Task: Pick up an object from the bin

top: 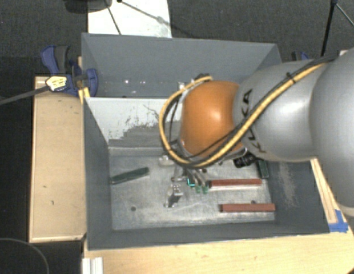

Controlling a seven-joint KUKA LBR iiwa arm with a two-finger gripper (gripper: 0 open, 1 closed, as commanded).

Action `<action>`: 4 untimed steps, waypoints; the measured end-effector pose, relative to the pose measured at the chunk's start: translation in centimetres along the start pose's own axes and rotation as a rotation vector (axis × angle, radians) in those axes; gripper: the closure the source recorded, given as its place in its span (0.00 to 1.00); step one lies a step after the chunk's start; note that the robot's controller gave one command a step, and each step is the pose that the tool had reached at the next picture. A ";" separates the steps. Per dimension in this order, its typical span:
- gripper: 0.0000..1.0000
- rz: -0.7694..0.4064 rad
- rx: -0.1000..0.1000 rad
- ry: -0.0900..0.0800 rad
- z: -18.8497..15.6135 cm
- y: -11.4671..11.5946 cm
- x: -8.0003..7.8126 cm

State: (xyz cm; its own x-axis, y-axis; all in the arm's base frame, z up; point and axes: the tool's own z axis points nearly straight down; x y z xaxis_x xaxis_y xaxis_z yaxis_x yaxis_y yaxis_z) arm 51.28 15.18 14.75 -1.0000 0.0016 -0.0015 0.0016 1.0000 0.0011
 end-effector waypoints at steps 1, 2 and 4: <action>0.00 -0.004 0.000 -0.003 0.4 0.4 -0.6; 0.00 -0.292 -0.003 -0.001 3.9 1.7 -1.2; 1.00 -0.270 0.007 -0.002 7.5 6.6 -5.3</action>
Offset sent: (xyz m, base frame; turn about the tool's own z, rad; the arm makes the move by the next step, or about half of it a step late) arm -0.0061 -0.0109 -0.0466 -0.3993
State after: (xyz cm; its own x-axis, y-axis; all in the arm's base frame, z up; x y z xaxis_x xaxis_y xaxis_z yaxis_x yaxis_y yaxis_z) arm 56.63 21.83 7.23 -0.9641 -0.2657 -0.0025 -0.2657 0.9640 -0.0060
